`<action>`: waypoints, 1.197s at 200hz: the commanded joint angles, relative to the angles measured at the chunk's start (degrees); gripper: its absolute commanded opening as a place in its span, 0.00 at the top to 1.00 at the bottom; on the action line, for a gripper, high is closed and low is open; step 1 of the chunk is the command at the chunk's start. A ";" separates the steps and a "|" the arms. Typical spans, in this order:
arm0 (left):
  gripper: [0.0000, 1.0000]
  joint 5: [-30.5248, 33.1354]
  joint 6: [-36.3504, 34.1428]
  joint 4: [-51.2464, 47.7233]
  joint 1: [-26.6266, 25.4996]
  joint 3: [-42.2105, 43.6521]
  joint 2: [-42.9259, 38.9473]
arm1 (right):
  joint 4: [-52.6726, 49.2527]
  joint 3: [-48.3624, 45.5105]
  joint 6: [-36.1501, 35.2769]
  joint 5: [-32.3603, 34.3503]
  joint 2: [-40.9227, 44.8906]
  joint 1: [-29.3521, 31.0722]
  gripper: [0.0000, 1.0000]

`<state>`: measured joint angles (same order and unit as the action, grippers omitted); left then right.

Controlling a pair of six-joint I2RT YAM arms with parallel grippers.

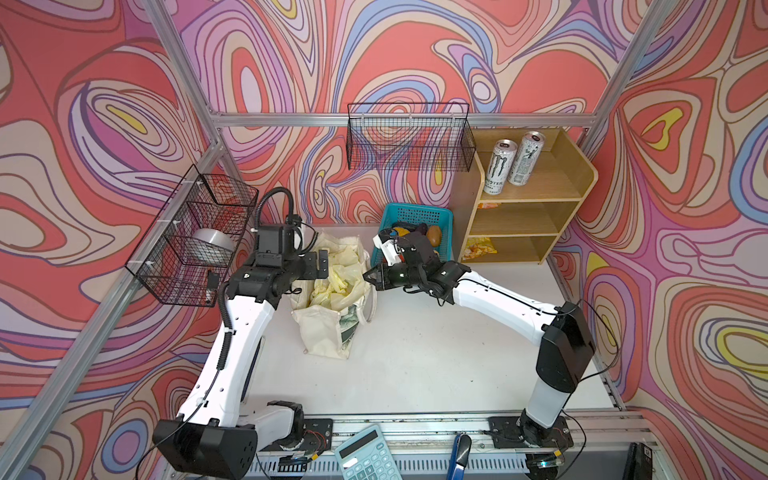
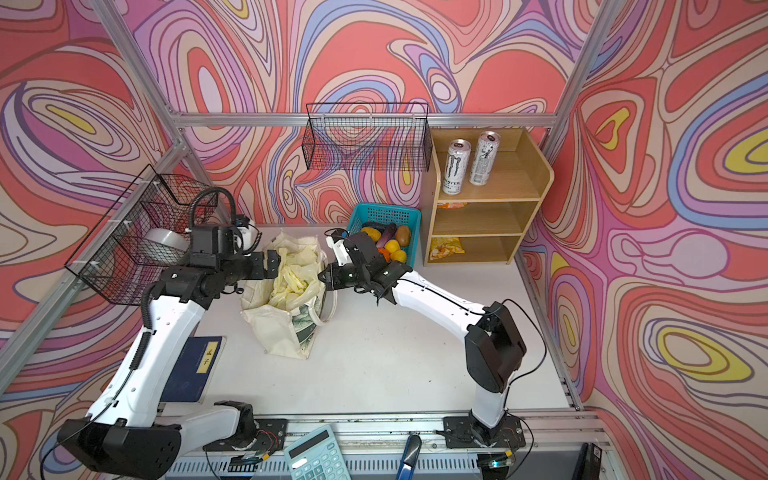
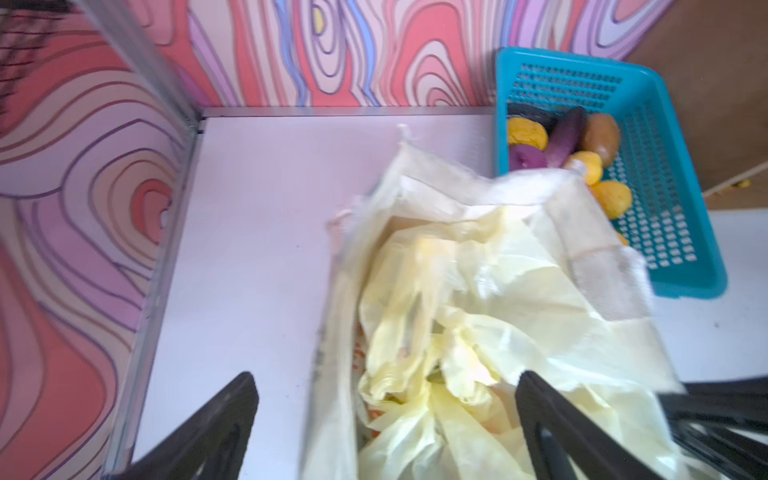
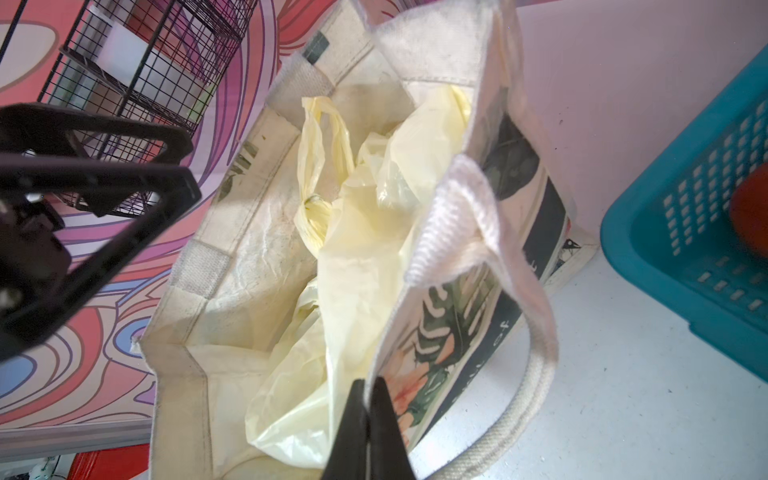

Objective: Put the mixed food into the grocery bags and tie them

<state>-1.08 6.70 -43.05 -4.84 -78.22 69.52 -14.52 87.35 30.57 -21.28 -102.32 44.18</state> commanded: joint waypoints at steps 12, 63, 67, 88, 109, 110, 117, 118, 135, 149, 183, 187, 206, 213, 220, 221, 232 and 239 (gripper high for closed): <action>0.00 -4.78 0.44 -0.13 1.61 2.78 2.45 | 1.13 1.78 -1.49 0.19 2.60 -0.43 1.00; 0.41 -13.28 0.65 3.48 2.91 7.19 5.28 | -1.70 3.73 -2.94 0.01 2.05 -0.73 1.00; 0.49 -14.80 0.76 4.09 2.93 7.36 5.08 | -2.08 3.96 -3.12 -0.06 1.91 -0.75 1.00; 0.90 -23.51 3.22 7.45 2.91 8.58 3.46 | -4.46 5.89 -3.97 -0.17 1.45 -0.98 1.00; 1.00 -28.72 7.62 11.49 1.75 10.31 1.59 | -6.99 10.34 -4.19 -1.50 -1.24 -1.02 1.00; 1.00 -28.71 7.80 11.58 1.62 10.38 1.50 | -7.09 10.63 -4.15 -1.67 -1.36 -0.98 1.00; 1.00 -28.39 8.83 12.68 0.49 10.96 0.90 | -7.40 12.23 -3.73 -2.72 -2.49 -0.86 1.00; 1.00 -28.33 8.97 12.88 0.34 11.06 0.80 | -7.42 12.45 -3.66 -2.85 -2.69 -0.86 1.00; 1.00 -27.36 11.24 15.77 -2.87 12.61 0.03 | -7.91 17.22 -2.30 -4.85 -6.33 -0.19 1.00; 1.00 -26.25 13.05 18.00 -5.36 14.01 0.05 | -9.41 21.86 -1.96 -6.51 -10.30 0.59 1.00; 1.00 -24.13 15.62 21.51 -6.72 17.34 -0.46 | -8.69 24.20 -0.45 -8.16 -14.11 1.16 1.00; 1.00 -23.71 15.55 21.44 -6.76 17.48 -0.66 | -8.48 23.57 -0.42 -8.03 -13.77 1.17 1.00; 1.00 -21.79 15.10 20.63 -6.71 17.37 -1.67 | -7.94 20.25 -1.03 -6.73 -11.50 1.04 1.00; 1.00 -21.00 14.79 20.16 -6.71 17.18 -2.03 | -7.68 18.89 -1.15 -6.20 -10.56 1.08 1.00; 0.99 -19.94 14.70 19.79 -6.76 16.91 -2.40 | -7.42 17.41 -1.22 -5.67 -9.55 0.99 1.00; 0.99 -19.76 14.72 19.77 -6.76 16.93 -2.51 | -7.43 17.15 -1.22 -5.56 -9.43 0.99 1.00; 0.93 -18.39 14.66 19.60 -6.74 16.83 -3.30 | -6.92 14.68 -1.23 -4.66 -7.67 0.90 1.00; 0.88 -18.00 14.65 19.83 -6.74 16.91 -3.75 | -6.46 13.04 -1.26 -3.95 -6.40 0.73 1.00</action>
<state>-19.66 21.26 -27.86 -10.87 -60.34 69.58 -23.66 104.73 29.47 -25.87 -113.71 44.12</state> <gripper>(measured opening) 0.061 0.049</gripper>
